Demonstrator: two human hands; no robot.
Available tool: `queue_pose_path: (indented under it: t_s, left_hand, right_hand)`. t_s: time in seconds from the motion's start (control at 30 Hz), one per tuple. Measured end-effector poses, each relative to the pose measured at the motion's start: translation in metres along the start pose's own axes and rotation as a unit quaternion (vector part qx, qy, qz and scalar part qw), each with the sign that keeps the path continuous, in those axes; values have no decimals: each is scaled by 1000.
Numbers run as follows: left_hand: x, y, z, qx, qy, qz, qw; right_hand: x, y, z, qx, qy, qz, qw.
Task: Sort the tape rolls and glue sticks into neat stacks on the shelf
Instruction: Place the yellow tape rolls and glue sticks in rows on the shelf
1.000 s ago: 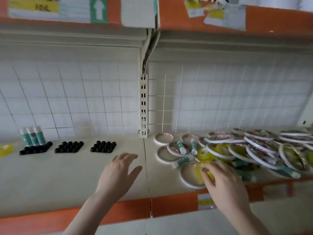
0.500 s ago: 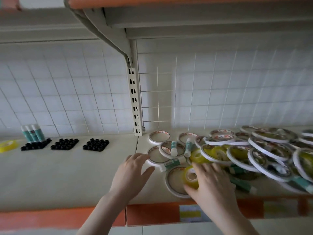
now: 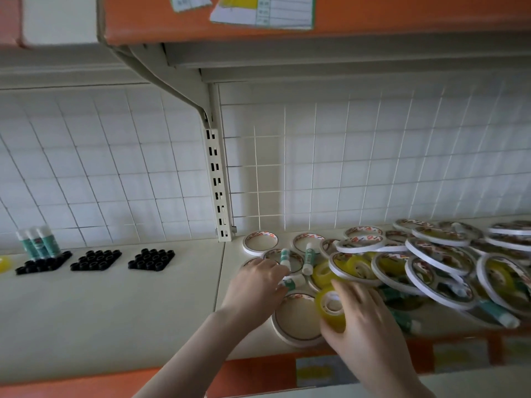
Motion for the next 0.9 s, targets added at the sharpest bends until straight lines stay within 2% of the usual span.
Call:
queue_pose_path:
  t_s: [0.27, 0.6, 0.77, 0.9]
  left_hand:
    - [16, 17, 25, -79, 10, 104, 991]
    - [24, 19, 28, -139, 13, 102, 985]
    - [17, 13, 26, -126, -18, -21, 992]
    - [7, -8, 19, -35, -35, -79, 996]
  right_hand:
    - [16, -12, -10, 11, 28, -5, 1000]
    - [25, -13, -19, 24, 36, 5, 999]
    - [22, -17, -18, 52, 26, 22, 998]
    - [16, -17, -11, 62, 7, 71, 996]
Point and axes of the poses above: each hand's wrist, its own z-axis towards the middle knuckle, its own y-axis out of the palm, x = y × z, the point moved 6 cm from there along z, towards the middle knuckle, and after that the axes turned 4 degrees about x, right-handed, at the moved point
